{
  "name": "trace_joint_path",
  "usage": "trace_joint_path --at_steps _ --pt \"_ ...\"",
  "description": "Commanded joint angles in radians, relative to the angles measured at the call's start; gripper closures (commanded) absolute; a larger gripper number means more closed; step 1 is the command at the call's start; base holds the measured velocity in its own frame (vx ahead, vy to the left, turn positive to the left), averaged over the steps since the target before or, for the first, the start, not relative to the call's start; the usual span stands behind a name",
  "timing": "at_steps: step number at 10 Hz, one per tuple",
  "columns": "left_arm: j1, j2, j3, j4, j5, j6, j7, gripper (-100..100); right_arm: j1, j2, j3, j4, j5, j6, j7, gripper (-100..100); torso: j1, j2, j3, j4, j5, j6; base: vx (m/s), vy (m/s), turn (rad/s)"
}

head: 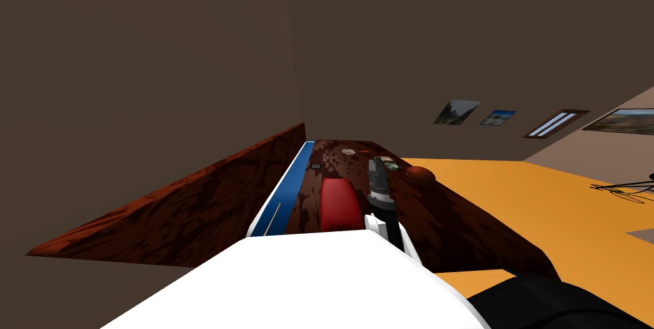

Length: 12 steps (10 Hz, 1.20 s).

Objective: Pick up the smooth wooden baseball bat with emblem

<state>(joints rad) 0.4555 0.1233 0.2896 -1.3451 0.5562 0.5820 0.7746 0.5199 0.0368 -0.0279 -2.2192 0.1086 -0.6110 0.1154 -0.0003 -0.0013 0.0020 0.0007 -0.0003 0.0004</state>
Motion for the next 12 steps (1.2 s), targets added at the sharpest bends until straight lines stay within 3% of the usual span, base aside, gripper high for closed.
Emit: trace_joint_path --at_steps 1,2,3,7,8,9,12 --pt "-0.037 0.008 0.015 0.037 0.001 0.001 0.003 -100 0.0 0.0 0.0 0.0 0.0 0.0 0.0 0 0.0 0.0 0.0 0.0 0.0 0.0 -0.058 -0.017 -0.053" --pt "-0.02 0.006 0.009 0.021 0.004 0.0 0.0 -100 0.0 0.0 0.0 0.0 0.0 0.0 0.0 0 0.0 0.0 0.0 0.0 0.0 0.0 -0.024 -0.007 -0.01" --pt "-0.022 0.007 0.01 0.024 0.004 0.0 0.0 100 0.0 0.0 0.0 0.0 0.0 0.0 0.0 0 0.001 -0.001 -0.001 0.0 0.0 0.0 0.0 0.0 0.0" --pt "-0.021 0.007 0.01 0.023 0.004 0.0 0.001 100 0.0 0.0 0.0 0.0 0.0 0.0 0.0 0 0.002 -0.004 -0.002 -0.001 0.0 0.0 0.0 0.0 0.0" --pt "-0.021 0.007 0.01 0.023 0.004 0.0 0.001 0 0.0 0.0 0.0 0.0 0.0 0.0 0.0 0 0.002 -0.004 -0.002 -0.001 0.0 0.0 0.0 0.0 0.0" --pt "0.01 0.003 -0.003 -0.01 0.005 0.002 -0.002 100 0.0 0.0 0.0 0.0 0.0 0.0 0.0 0 0.002 -0.004 -0.002 -0.001 0.0 0.0 0.041 0.014 0.074" --pt "0.08 -0.006 -0.03 -0.08 0.012 0.003 -0.009 100 0.0 0.0 0.0 0.0 0.0 0.0 0.0 0 0.003 -0.008 -0.005 -0.002 0.0 0.0 0.077 0.023 0.062"
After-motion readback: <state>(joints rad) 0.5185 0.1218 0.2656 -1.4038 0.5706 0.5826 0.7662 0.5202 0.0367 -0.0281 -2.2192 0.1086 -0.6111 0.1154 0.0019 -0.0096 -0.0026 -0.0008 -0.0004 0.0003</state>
